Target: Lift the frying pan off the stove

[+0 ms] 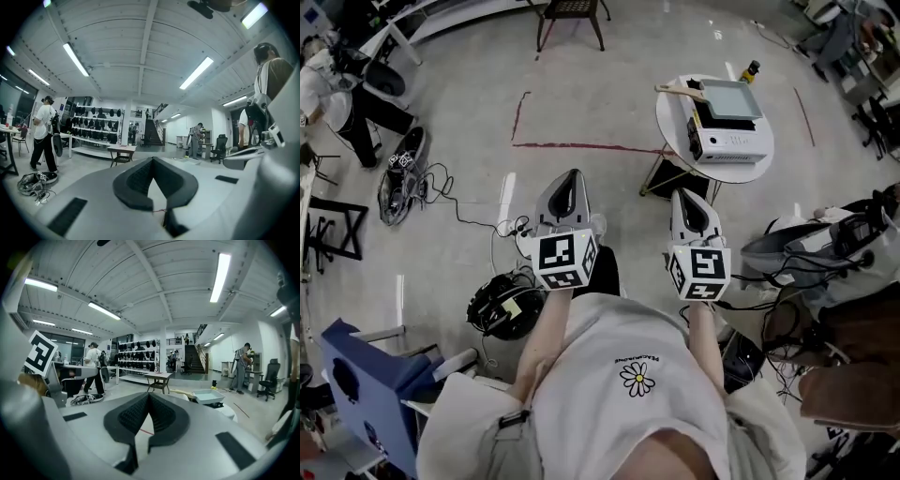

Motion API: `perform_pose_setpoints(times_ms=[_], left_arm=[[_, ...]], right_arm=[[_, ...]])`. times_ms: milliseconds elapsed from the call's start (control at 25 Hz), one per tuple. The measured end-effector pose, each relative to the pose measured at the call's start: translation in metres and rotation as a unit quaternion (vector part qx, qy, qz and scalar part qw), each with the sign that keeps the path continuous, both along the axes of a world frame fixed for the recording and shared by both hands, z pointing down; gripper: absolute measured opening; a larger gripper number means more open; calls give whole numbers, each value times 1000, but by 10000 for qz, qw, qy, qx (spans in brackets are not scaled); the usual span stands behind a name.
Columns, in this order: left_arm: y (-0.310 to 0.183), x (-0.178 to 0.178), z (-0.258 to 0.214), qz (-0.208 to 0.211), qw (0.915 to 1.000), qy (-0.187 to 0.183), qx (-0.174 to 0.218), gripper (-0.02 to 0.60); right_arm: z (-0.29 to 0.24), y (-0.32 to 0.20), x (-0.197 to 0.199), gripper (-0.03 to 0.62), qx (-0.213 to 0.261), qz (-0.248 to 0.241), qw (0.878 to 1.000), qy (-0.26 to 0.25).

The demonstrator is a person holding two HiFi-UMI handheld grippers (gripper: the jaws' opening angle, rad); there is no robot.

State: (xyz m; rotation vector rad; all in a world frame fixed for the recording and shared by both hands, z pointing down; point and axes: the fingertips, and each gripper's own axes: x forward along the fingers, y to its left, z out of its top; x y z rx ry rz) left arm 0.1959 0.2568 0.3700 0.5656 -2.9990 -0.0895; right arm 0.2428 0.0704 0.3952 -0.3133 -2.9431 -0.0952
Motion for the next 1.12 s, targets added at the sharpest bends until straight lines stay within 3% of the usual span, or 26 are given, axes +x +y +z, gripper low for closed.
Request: perform_pose_setpoints(times_ms=[360,640,880,1120], left_arm=[[-19,-39,-13,161,9997,-175,-18,0],[-29,-91,-4,276,9993,-245,49,-2],[-36,-147,-7,378,9991,-204,19,-1],[-39,-231,-12,497,9985,-199,-61,0]], right_arm=[[-7,-33,-18,3,-133,348,9992,-148],[0,-47,-59,3,-84,475,9986,-237],[-3,-51,-119,3,-93,576,9980,-228],[-14,-46,-204,2,33,592,9978,-287]])
